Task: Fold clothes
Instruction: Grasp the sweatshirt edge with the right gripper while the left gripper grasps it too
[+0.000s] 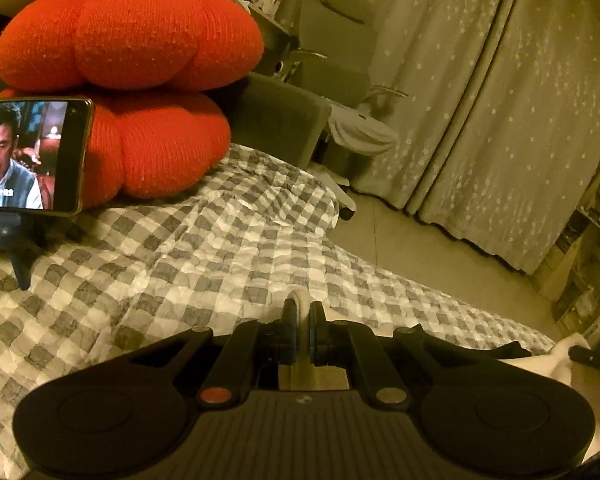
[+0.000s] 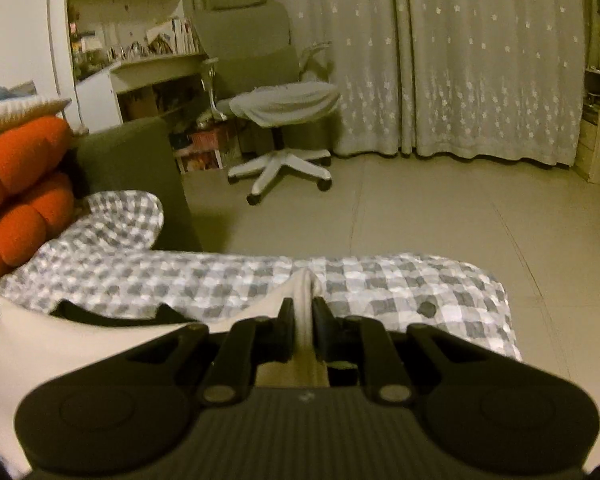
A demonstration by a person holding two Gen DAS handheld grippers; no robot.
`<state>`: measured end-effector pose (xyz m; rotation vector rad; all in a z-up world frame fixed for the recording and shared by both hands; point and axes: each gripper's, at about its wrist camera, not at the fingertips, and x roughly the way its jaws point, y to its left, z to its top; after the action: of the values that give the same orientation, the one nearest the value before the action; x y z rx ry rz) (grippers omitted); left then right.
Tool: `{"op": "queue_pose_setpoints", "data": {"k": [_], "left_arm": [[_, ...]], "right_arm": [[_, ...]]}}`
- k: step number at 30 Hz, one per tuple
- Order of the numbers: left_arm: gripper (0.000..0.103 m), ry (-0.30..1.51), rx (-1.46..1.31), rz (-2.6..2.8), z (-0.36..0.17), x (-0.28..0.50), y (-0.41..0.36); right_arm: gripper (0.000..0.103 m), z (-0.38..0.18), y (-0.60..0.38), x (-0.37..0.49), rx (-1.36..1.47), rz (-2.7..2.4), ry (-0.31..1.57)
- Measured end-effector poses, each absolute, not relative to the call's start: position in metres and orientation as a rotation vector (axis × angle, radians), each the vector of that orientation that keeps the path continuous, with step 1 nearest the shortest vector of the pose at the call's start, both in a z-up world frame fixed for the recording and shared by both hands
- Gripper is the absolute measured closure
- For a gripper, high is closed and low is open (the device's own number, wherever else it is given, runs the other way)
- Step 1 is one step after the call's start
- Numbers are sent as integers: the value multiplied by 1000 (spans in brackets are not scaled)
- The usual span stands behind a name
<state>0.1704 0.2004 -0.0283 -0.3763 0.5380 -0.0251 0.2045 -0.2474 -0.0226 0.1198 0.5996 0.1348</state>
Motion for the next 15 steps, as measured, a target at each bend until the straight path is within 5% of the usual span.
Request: {"op": "queue_pose_setpoints", "data": {"k": [8, 15], "left_arm": [[99, 546, -383, -22, -33, 172, 201], [98, 616, -390, -51, -42, 180, 200]], "right_arm": [[91, -41, -256, 211, 147, 135, 707], [69, -43, -262, 216, 165, 114, 714]]}}
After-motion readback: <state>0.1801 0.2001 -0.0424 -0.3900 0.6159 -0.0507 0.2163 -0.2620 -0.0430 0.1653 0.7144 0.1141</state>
